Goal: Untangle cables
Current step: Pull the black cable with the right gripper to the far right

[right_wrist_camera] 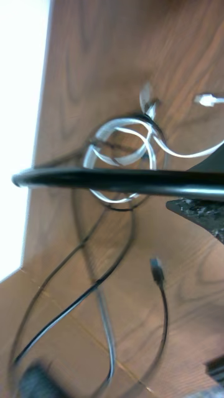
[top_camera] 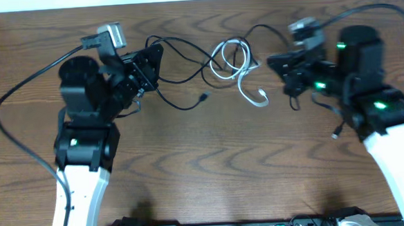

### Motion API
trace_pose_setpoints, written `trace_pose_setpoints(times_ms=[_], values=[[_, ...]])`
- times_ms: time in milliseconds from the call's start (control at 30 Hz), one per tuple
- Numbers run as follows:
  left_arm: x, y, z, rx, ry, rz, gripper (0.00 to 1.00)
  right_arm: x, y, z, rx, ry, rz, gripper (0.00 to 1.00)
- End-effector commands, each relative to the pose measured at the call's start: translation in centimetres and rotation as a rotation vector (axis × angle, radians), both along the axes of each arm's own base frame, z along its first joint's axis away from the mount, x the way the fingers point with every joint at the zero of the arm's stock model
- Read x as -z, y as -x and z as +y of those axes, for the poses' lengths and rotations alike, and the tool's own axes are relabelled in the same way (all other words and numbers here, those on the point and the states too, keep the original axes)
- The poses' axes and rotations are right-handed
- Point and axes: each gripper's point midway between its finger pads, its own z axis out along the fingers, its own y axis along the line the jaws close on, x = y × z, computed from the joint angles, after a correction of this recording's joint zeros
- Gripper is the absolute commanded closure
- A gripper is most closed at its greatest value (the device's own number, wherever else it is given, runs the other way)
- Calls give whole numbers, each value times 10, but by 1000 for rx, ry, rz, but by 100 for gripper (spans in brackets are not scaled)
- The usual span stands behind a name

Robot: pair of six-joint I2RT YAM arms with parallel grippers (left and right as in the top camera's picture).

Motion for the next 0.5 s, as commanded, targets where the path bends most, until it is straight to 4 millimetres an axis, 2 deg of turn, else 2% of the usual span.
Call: trace_pose_setpoints(times_ms=[0,100,300,467], values=[[16,-17,11,-54,-91,7,92,-48,5,-31,88,-24,-88,99],[35,-28,23,-124,-136,56,92,-61,4,-48,136,-23,-99,99],[78,-37,58,-294,-277,185,92,-82,-3,-65,191,-23,-149,99],[98,-36,74,-332,-299,264,93,-101,-20,-84,276,-14,-143,99]])
